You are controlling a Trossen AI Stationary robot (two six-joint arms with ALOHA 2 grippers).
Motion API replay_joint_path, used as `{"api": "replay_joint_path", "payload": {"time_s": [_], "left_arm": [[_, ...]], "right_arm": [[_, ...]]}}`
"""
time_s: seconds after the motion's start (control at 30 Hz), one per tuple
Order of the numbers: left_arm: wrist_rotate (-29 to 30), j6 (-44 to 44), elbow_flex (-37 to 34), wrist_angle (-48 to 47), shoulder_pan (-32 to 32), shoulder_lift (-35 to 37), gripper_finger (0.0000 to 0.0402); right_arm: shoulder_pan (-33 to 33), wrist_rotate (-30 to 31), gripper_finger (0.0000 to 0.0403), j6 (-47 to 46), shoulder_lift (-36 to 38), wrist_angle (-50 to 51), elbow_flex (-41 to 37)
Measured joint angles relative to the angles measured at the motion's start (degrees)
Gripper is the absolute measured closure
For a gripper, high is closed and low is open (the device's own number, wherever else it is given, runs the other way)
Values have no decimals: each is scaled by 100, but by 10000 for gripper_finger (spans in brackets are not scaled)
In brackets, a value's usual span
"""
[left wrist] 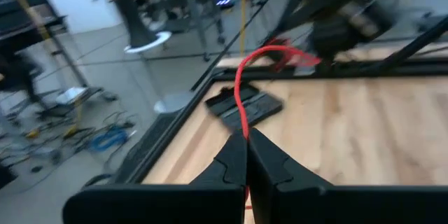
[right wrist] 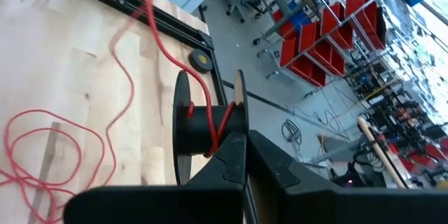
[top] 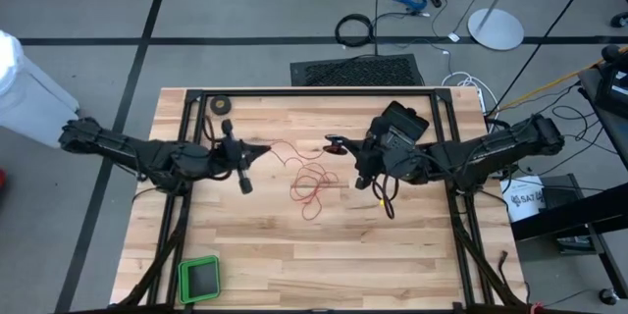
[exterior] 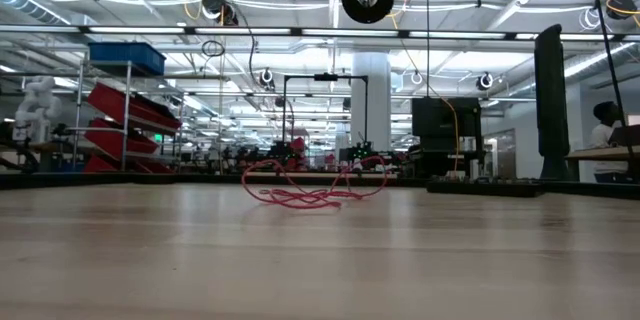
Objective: Coil cords
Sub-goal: Uncoil the red wire from the spool
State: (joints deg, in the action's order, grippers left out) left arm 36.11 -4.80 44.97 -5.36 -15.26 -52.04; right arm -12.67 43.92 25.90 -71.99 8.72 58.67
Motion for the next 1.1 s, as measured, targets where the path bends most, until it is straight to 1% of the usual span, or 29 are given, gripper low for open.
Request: {"api": "replay_joint_path", "payload": {"time_s": [0.27,0.43,0.53,0.63,0.8,0.93,1.1], "left_arm": [[-723,-1,0,763,-236,-123,402],[-1299,-1,1,1341,-338,-451,402],[-1657,-4,0,1745,-375,-831,402],[-2028,-23,0,2341,-364,-1288,402],[-2592,-1,0,3359,-266,-2190,402],[-2755,7,0,4162,-232,-2929,402],[-2911,240,0,4882,-66,-3716,402]], "right_arm": [[288,-3,403,-228,-2,-28,0],[523,-28,403,-460,-2,-37,0],[652,-28,403,-551,-2,-39,0],[732,-28,403,-560,-2,-80,0],[876,-28,403,-540,-2,-156,0],[924,-29,403,-537,-2,-199,0],[929,-72,403,-460,-2,-393,0]]}}
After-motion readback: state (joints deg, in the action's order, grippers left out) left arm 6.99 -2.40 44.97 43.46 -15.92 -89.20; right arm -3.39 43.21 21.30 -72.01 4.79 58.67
